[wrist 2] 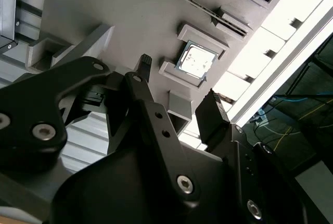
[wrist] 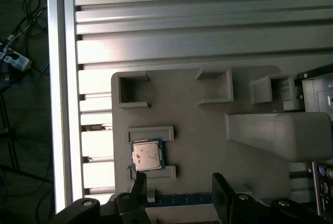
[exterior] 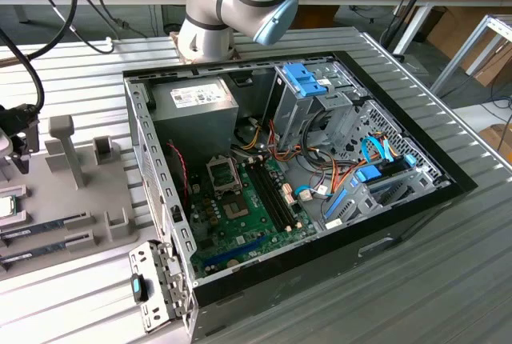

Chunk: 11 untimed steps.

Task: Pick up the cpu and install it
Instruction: 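Pick up the cpu and move it towards the insertion slot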

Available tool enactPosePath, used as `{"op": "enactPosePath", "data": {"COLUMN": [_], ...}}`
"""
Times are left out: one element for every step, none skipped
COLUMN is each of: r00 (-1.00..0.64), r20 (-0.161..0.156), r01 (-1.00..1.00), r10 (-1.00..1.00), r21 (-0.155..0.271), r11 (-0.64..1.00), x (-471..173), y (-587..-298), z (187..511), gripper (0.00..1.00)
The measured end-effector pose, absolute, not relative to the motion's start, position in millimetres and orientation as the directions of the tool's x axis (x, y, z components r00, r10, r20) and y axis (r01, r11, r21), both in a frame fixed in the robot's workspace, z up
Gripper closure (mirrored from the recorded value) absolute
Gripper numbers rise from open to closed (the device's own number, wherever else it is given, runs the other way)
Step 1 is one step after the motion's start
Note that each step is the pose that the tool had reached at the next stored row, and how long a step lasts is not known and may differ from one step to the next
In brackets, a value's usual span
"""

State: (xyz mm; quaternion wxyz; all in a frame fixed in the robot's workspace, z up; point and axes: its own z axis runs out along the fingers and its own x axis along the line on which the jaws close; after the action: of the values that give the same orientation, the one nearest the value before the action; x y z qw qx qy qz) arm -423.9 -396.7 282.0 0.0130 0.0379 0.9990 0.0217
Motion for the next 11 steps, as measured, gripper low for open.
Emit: {"op": "enactPosePath", "data": {"r00": [-0.997, -0.997, -0.997, -0.997, -0.997, -0.997, -0.997, -0.997, -0.997, -0.997, -0.997], "r20": [-0.024, -0.024, -0.024, -0.024, -0.024, -0.024, -0.024, -0.024, -0.024, -0.024, -0.024], "r01": [0.075, 0.075, 0.075, 0.075, 0.075, 0.075, 0.075, 0.075, 0.075, 0.075, 0.075], "r10": [0.076, 0.076, 0.076, 0.076, 0.076, 0.076, 0.076, 0.076, 0.076, 0.076, 0.076], "r21": [0.044, 0.044, 0.044, 0.044, 0.044, 0.044, 0.044, 0.044, 0.044, 0.044, 0.044], "r11": [0.996, 0.996, 0.996, 0.996, 0.996, 0.996, 0.996, 0.996, 0.996, 0.996, 0.996], "x": [-423.9, -423.9, -423.9, -423.9, -423.9, -423.9, -423.9, -423.9, -423.9, -423.9, -423.9], "y": [-396.7, -396.7, -396.7, -396.7, -396.7, -396.7, -396.7, -396.7, -396.7, -396.7, -396.7], "z": [281.8, 281.6, 281.4, 281.2, 281.0, 280.8, 280.6, 280.3, 279.8, 279.5, 279.3], "gripper": [0.38, 0.38, 0.38, 0.38, 0.38, 0.38, 0.38, 0.38, 0.38, 0.38, 0.38]}}
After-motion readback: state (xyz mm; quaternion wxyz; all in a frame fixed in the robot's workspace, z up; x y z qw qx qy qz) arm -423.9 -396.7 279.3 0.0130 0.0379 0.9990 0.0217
